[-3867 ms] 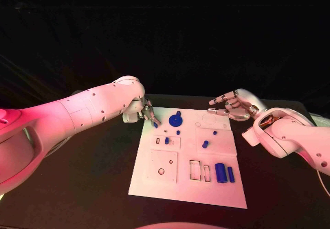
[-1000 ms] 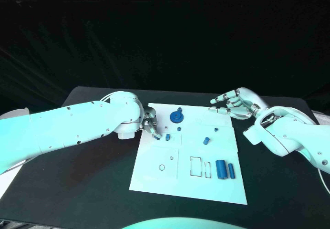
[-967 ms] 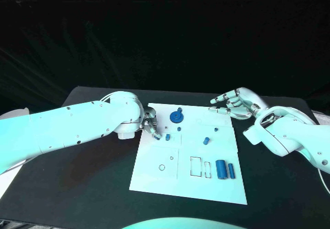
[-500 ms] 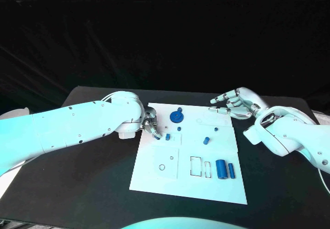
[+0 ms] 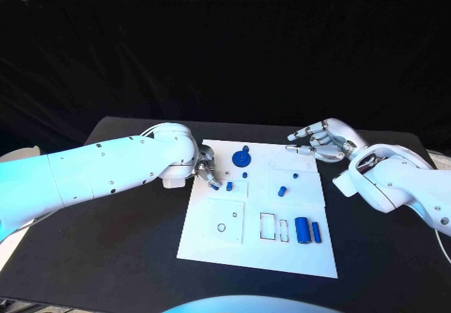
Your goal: Assemble the parts on the task board
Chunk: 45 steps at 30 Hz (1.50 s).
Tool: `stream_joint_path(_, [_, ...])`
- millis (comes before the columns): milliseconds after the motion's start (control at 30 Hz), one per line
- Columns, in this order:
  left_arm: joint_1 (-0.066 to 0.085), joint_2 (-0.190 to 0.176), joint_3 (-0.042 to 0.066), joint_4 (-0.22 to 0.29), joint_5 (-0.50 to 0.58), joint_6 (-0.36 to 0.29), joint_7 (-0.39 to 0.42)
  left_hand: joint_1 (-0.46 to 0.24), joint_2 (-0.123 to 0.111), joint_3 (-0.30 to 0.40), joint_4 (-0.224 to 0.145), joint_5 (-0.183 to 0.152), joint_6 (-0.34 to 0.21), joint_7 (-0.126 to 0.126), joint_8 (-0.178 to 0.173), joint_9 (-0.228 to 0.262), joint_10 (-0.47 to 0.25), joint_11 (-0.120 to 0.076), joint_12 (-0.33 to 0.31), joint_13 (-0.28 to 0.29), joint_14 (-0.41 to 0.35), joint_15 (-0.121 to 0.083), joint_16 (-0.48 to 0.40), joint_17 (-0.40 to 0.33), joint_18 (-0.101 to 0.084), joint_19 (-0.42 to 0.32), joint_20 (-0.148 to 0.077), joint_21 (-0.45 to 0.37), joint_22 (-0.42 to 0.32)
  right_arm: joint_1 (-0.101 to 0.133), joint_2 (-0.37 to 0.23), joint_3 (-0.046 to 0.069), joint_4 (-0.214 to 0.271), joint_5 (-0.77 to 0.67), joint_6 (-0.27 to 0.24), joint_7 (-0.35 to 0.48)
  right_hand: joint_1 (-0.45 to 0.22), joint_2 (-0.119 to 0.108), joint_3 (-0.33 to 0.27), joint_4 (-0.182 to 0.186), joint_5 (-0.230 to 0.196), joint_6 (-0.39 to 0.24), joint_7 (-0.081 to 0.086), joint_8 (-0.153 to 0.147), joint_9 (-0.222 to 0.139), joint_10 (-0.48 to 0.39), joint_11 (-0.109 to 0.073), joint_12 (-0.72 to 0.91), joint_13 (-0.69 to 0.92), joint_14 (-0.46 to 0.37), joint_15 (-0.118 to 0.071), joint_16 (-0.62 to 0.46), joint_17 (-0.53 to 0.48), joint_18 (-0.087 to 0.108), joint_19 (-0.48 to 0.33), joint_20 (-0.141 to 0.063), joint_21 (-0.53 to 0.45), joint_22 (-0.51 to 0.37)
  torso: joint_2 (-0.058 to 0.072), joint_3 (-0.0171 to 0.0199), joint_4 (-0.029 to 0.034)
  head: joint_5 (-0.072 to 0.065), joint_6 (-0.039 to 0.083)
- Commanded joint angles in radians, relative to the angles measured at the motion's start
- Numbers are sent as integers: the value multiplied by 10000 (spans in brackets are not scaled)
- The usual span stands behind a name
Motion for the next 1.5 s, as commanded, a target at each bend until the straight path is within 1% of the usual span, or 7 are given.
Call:
stream_joint_path(33, [-115,55,-79,9,295,622,-155,-270,-60,384,-295,82,265,-222,56,44,74,-20,39,22,1052,-61,31,2632,10,652,-100,33,1793,-7,-2,0,19,-82,128,28,48,69,-31,-27,51,89,2,4,17,13,-40,-64,1066,878,-45,-64,1929,57,157,-42,-43,682,-3,-2,-2,0,-20])
stream_joint_path(133, [-117,59,-79,1,312,705,-171,-531,-126,336,-192,191,316,-243,88,69,99,-38,63,39,1052,-77,31,2632,-2,674,-114,70,1839,-7,-4,0,20,-82,135,31,48,69,-31,-27,51,89,2,4,17,13,-40,-64,1066,878,-45,-64,1929,57,157,-42,-43,682,-5,1,2,-3,-28])
stream_joint_path(233, [-118,64,-80,-12,320,763,-184,-816,-89,337,-50,450,349,-260,107,90,111,-53,70,37,1052,-91,31,2632,-11,690,-126,97,1873,-7,-3,0,19,-82,140,34,48,69,-31,-27,51,89,2,4,17,13,-40,-64,1066,878,-45,-64,1929,57,157,-42,-43,682,-4,5,4,6,-29])
stream_joint_path(333, [-119,75,-80,-40,325,764,-198,-977,-94,330,13,522,377,-268,126,106,130,-61,95,59,1052,-100,31,2632,-23,709,-133,131,1915,-7,2,0,17,-83,140,34,48,69,-31,-27,51,89,2,4,17,13,-40,-64,1066,878,-45,-64,1929,57,157,-42,-43,682,-4,4,4,8,-29])
stream_joint_path(767, [-119,163,-82,-202,328,365,-208,-1590,-52,250,290,540,519,-308,206,165,243,-90,234,188,1052,-117,31,2632,-61,774,-148,249,2055,-7,-37,0,56,-103,171,9,57,81,-42,-37,48,94,3,3,18,11,-39,-68,1062,877,-45,-69,1923,58,156,-44,-46,678,-1,2,10,17,-29])
stream_joint_path(1033, [-123,242,-85,-264,328,328,-191,-1808,-31,221,384,539,566,-321,216,174,287,-101,285,240,1052,-125,31,2632,-72,793,-155,283,2097,-7,-40,0,62,-104,184,3,57,81,-42,-37,48,94,3,3,18,11,-39,-68,1062,877,-45,-69,1923,58,156,-44,-46,678,-5,-3,-11,31,-31])
stream_joint_path(1500, [-135,290,-90,-378,329,506,-190,-2176,-250,46,476,556,659,-344,232,188,360,-118,374,338,1052,-135,31,2632,-92,825,-164,343,2167,-7,-50,0,59,-110,191,3,57,81,-42,-37,48,94,3,3,18,11,-39,-68,1062,877,-45,-69,1923,58,156,-44,-46,678,-4,-3,3,0,-36])
